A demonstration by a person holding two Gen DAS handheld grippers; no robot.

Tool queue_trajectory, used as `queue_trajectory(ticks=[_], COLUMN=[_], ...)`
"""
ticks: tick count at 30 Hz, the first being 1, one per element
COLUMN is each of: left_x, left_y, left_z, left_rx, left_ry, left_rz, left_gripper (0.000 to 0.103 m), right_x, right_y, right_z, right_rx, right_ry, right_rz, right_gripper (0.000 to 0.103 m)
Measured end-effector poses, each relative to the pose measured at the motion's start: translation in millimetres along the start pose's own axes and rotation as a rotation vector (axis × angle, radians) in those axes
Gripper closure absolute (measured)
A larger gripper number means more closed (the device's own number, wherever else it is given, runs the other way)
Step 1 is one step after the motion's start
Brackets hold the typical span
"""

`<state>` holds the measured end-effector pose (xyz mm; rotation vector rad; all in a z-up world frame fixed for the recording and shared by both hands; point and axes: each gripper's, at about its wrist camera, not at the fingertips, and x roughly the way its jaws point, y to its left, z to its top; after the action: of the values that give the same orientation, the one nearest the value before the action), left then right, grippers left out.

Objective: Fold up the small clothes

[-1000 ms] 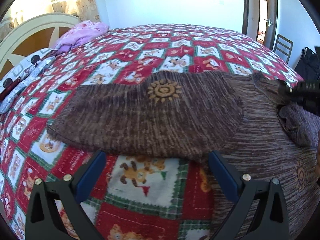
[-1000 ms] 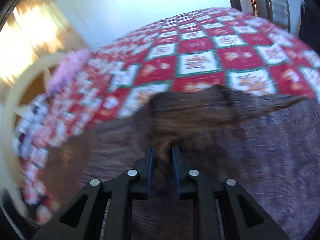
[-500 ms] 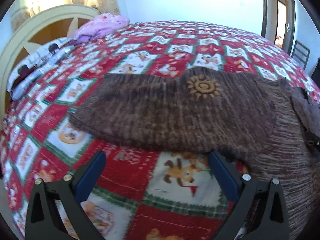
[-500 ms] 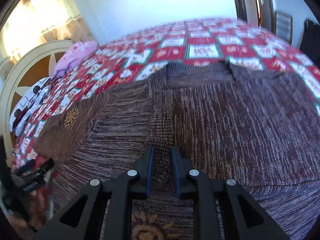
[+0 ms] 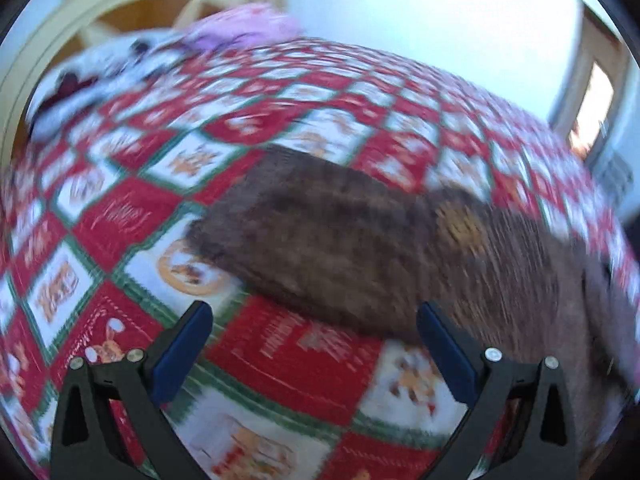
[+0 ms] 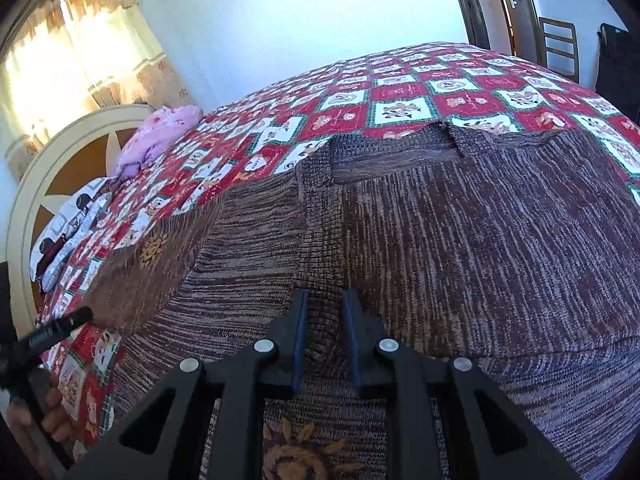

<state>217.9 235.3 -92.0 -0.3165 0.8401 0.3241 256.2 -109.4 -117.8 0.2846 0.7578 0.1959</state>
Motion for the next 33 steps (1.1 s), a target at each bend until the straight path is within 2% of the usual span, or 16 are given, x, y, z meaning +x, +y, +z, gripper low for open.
queue_trajectory(ticks=[3, 5, 7, 9, 12, 14, 16, 17, 18, 19, 21, 23, 28, 30, 33], left_x=[6.7, 16.0, 32.0, 44.2, 45.6, 47.2, 51.7, 52.3, 53.2, 55.7, 57.1, 53.5, 44.0, 37.7, 23.5], left_y=[23.1, 31.0, 37.9, 39.2, 33.3, 29.4, 28.2, 30.3, 32.6, 36.3, 43.1, 42.9, 29.3, 16.4, -17.9], left_z=[14.2, 22.6, 29.5, 31.9, 32.9, 32.4, 32.3, 32.4, 32.3, 32.3, 31.6, 32.0, 31.8, 34.2, 40.5], left_rx=[-0.106, -0.135, -0.186, -0.220, -0.234, -0.234, -0.230, -0.233, -0.237, -0.251, -0.277, -0.255, -0.192, -0.150, -0.030], left_ry=[-0.042, -0.031, 0.015, 0.041, 0.013, 0.006, 0.008, 0.003, 0.002, 0.012, 0.021, 0.011, -0.020, -0.043, -0.092], left_rz=[0.012, 0.021, -0.025, -0.030, -0.006, -0.015, -0.023, -0.023, -0.024, -0.033, -0.075, -0.090, -0.068, -0.068, -0.086], left_gripper=[0.000, 0.002, 0.008, 0.009, 0.014, 0.025, 0.048, 0.056, 0.077, 0.093, 0.093, 0.094, 0.095, 0.095, 0.095], right_x=[0.2, -0.4, -0.7, -1.0, 0.4, 1.2, 1.6, 1.1, 0.7, 0.5, -0.1, -0.5, -0.5, -0.6, -0.2], right_y=[-2.2, -1.9, 0.0, 5.8, 18.1, 23.4, 24.8, 23.5, 21.4, 19.8, 16.2, 14.2, 14.0, 13.9, 12.7], right_z=[0.0, -0.1, -0.6, -1.4, -3.3, -4.4, -5.0, -5.5, -5.6, -5.3, -4.9, -4.6, -4.7, -4.6, -3.8], right_rx=[0.013, 0.011, -0.001, -0.036, -0.098, -0.125, -0.135, -0.133, -0.126, -0.118, -0.102, -0.090, -0.088, -0.085, -0.079], right_ry=[-0.001, -0.002, -0.004, -0.004, 0.001, 0.002, 0.001, 0.001, 0.000, -0.001, -0.005, -0.007, -0.009, -0.010, -0.011], right_rz=[0.014, 0.020, 0.061, 0.113, 0.079, 0.049, 0.038, 0.040, 0.048, 0.056, 0.073, 0.086, 0.089, 0.092, 0.099], right_gripper=[0.083, 0.080, 0.066, 0.040, 0.034, 0.034, 0.034, 0.034, 0.034, 0.034, 0.034, 0.034, 0.034, 0.034, 0.034])
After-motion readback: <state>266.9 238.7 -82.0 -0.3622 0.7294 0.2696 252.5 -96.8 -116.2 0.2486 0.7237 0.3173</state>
